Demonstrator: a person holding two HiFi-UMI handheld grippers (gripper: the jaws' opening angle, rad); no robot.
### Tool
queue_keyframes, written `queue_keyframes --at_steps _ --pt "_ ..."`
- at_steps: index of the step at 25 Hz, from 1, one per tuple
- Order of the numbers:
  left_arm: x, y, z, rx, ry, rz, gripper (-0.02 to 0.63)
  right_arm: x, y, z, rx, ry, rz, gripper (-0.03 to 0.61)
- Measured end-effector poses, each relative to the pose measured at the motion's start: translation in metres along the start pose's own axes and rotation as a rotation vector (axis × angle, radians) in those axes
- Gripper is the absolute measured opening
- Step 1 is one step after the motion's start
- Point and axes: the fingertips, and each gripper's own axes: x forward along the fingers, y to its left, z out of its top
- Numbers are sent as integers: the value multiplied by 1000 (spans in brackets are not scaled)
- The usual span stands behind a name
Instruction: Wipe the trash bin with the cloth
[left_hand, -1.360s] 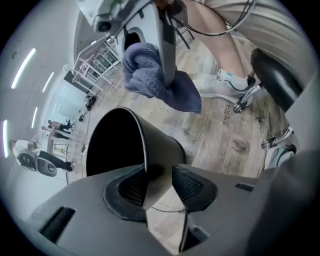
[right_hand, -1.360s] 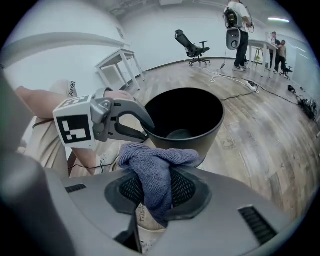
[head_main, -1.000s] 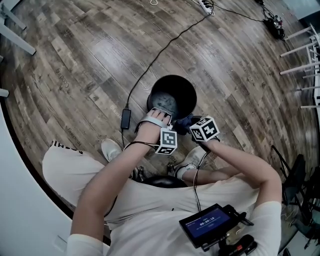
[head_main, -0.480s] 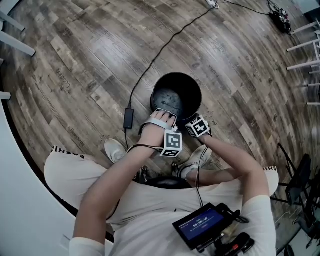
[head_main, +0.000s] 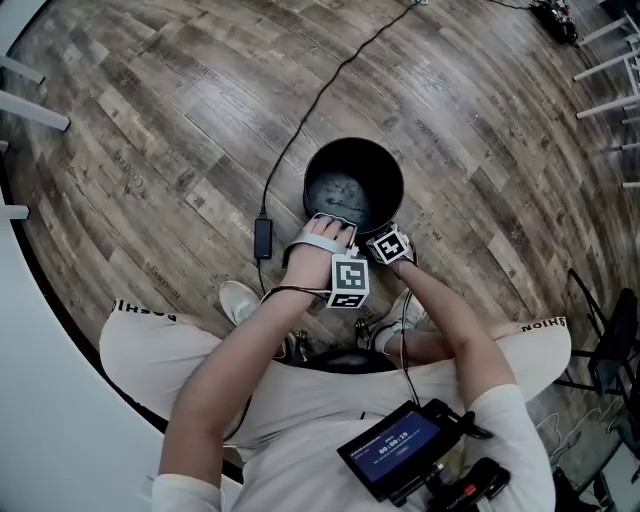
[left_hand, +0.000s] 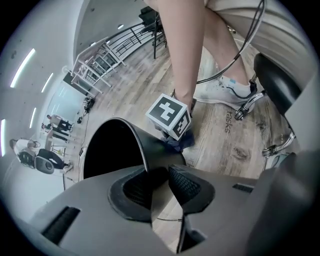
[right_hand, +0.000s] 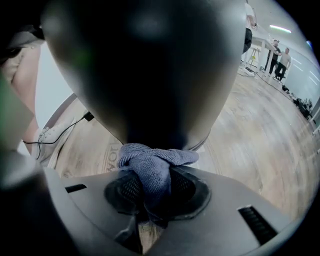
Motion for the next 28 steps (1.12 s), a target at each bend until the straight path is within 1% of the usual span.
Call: queue_keyframes --at_steps 3,5,7,9,12,14,16,18,19,21,26,28 --pt "-1 -3 3 -11 -28 -23 104 -13 3 -14 26 49 27 100" --pt "-3 -4 4 -23 -63 -37 121 -38 12 -13 37 66 67 100" --pt "-6 -3 2 -47 -82 -48 132 -66 23 -7 19 62 108 99" --pt "-9 2 -6 -65 -72 -41 153 -94 36 3 0 47 149 100" --pt "-13 10 -16 -72 -57 -28 170 -137 55 24 13 5 188 100" --pt "-12 8 -21 -52 -43 -32 172 -161 65 41 21 -32 197 100" --pt "-7 0 -26 -11 -16 -36 170 -178 73 57 24 -67 200 100" --pt "-4 -3 -29 18 -1 -21 161 -188 78 69 30 -90 198 100" --pt "-4 -3 -28 24 1 -14 138 -190 79 73 35 -94 194 100" --pt "-4 -2 -27 32 1 -4 130 -192 77 78 47 -91 183 100" --pt "-7 -7 -19 72 -4 -6 107 -183 64 85 90 -59 174 100" --pt "-8 -8 -14 68 -10 -17 101 -176 61 81 80 -34 175 100"
